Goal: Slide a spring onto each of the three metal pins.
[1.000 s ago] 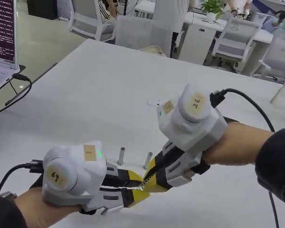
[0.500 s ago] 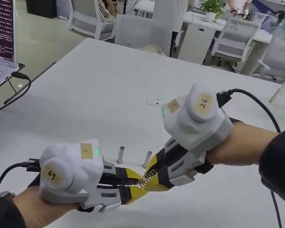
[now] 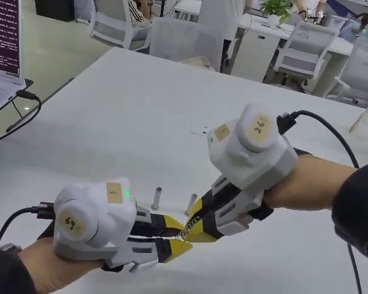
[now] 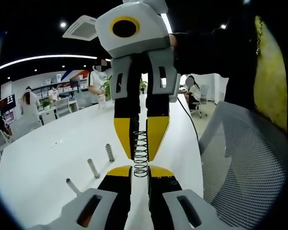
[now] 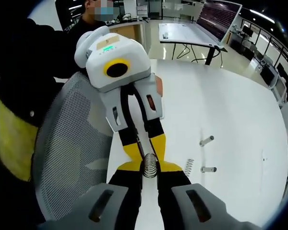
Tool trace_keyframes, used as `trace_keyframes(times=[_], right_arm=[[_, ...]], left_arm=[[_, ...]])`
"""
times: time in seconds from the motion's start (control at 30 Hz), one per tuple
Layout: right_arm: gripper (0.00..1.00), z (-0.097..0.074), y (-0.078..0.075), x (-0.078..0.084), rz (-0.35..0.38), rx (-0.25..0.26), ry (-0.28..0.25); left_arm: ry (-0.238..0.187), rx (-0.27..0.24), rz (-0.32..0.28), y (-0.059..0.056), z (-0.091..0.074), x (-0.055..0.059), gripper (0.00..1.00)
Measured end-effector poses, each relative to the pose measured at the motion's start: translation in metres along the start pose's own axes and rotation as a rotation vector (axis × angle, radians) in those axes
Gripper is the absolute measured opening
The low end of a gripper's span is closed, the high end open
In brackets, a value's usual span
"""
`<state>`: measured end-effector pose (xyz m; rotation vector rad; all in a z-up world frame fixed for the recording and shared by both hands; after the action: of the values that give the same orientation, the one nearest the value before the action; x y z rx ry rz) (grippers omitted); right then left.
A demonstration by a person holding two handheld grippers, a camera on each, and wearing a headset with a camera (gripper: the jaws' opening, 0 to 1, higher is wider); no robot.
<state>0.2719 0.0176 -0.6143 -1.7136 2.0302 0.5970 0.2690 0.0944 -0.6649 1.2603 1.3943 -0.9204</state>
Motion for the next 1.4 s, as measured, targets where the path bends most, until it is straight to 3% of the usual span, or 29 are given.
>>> trace_keyframes(times=[0.3, 0.67, 0.97, 1.4], right_arm=[[0.08, -0.002, -0.005, 0.004, -0.003, 0.009, 0.028], [0.08, -0.009, -0.013, 0.008, -0.003, 0.038, 0.043], [0.08, -0.01, -0.021, 0.008, -0.003, 0.047, 0.05], [0.08, -0.018, -0.039, 0.012, 0.011, 0.07, 0.061]], left_arm=[[-0.003, -0.014, -0.034, 0.003, -0.005, 0.005, 0.18], [-0.011, -0.033, -0.106, 0.005, -0.014, 0.013, 0.51], [0.002, -0.109, -0.139, 0.012, -0.027, 0.022, 0.78], [0.027, -0.177, -0.123, 0.02, -0.044, 0.039, 0.83]])
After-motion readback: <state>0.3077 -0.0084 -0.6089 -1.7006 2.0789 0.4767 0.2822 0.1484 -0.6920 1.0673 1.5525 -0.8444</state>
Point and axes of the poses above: the centre of the closed fingertips' face, and the gripper's own axes: z roughly forward along the fingers, y roughly to its left, x roughly out of its underside, the point moved 7 cm from there along -z, roughly backward along the fingers, and after that the axes turned 6 degrees about -y, right-handed, at the moved point
